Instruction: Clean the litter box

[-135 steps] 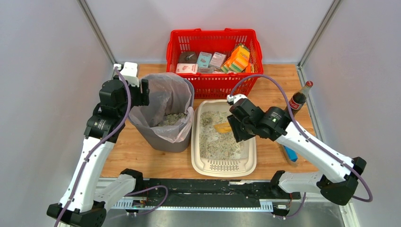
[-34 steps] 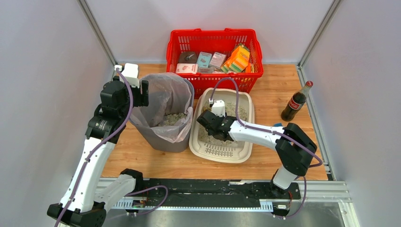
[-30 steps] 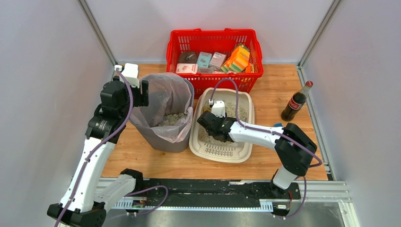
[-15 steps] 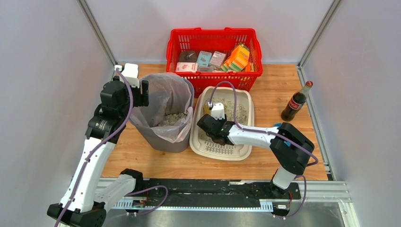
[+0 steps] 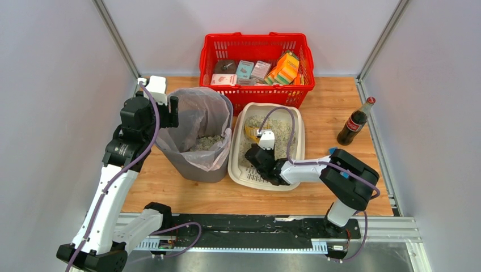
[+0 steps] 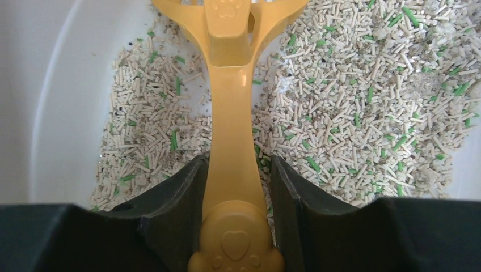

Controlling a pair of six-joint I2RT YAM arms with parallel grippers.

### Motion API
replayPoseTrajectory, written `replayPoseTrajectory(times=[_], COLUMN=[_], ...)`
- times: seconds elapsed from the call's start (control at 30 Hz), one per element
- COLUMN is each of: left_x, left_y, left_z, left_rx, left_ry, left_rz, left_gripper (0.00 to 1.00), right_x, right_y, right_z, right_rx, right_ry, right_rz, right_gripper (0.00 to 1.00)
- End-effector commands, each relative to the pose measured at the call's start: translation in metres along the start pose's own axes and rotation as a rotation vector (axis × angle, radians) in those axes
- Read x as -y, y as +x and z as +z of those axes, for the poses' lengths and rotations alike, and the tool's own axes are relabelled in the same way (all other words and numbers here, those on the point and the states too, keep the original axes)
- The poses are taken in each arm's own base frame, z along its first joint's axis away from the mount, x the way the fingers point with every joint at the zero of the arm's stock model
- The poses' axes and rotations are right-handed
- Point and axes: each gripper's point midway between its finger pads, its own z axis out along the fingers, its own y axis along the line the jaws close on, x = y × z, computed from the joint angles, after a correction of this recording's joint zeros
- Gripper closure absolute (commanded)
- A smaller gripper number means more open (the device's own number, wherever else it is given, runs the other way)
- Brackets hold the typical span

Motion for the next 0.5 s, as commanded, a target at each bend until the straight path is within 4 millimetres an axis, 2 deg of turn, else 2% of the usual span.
replayPoseTrajectory(times=[0.0, 0.3, 0.47], left_x=[0.001, 0.002, 0.002], left_y=[-0.008, -0.007, -0.005], left_z=[0.0, 0.002, 0.003], left_rx=[0.028, 0.022, 0.018], left_ry=[0.006, 0.011, 0.01], left_rz=[0.003, 0.003, 0.005], left_gripper=[0.25, 0.25, 0.25], right_x=[-0.021, -0.006, 0.004], right_y=[-0.062, -0.072, -0.087], right_z=[-0.001, -0.004, -0.015], right_rx=[0.214, 0.312, 0.377], right_ry=[-0.081, -0.053, -0.039], right_rz=[0.152, 0.149, 0.172], right_gripper=[1.0, 1.0, 1.0])
